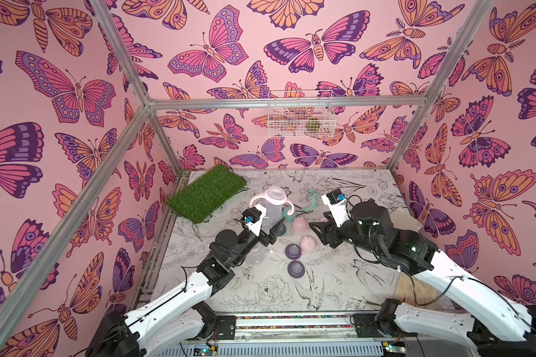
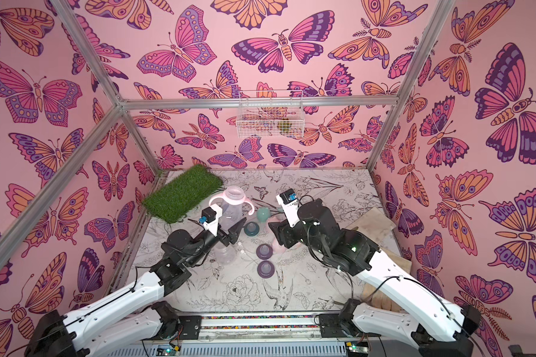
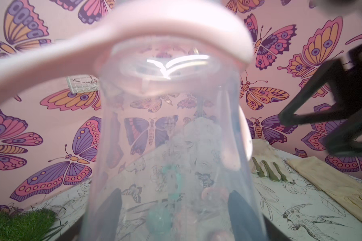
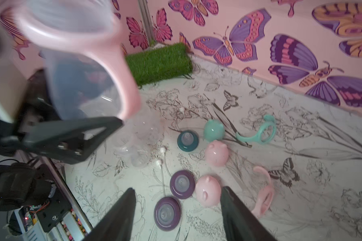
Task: Assemble the baby bottles
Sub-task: Put on the handle of the baby bottle, then pick up the nipple from the center of the board.
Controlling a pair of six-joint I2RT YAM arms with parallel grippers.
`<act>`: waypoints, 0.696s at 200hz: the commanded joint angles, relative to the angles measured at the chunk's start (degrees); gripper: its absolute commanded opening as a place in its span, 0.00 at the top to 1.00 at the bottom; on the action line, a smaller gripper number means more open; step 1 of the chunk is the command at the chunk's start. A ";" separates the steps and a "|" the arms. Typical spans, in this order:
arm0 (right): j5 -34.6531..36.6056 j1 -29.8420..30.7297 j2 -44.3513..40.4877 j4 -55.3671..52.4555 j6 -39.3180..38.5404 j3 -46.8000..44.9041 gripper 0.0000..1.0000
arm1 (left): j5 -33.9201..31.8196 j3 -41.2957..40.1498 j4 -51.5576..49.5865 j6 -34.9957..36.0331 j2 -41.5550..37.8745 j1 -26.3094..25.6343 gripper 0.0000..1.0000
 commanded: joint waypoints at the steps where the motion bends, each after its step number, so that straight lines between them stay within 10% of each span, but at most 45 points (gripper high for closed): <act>1: -4.70 -1.39 2.80 -0.66 3.47 -3.54 0.34 | 2.33 -0.71 -2.78 1.66 -4.02 0.45 1.00; 139: -8.17 5.99 12.35 4.75 20.62 -18.03 0.14 | 10.78 -2.09 -12.09 1.48 -13.69 0.43 1.00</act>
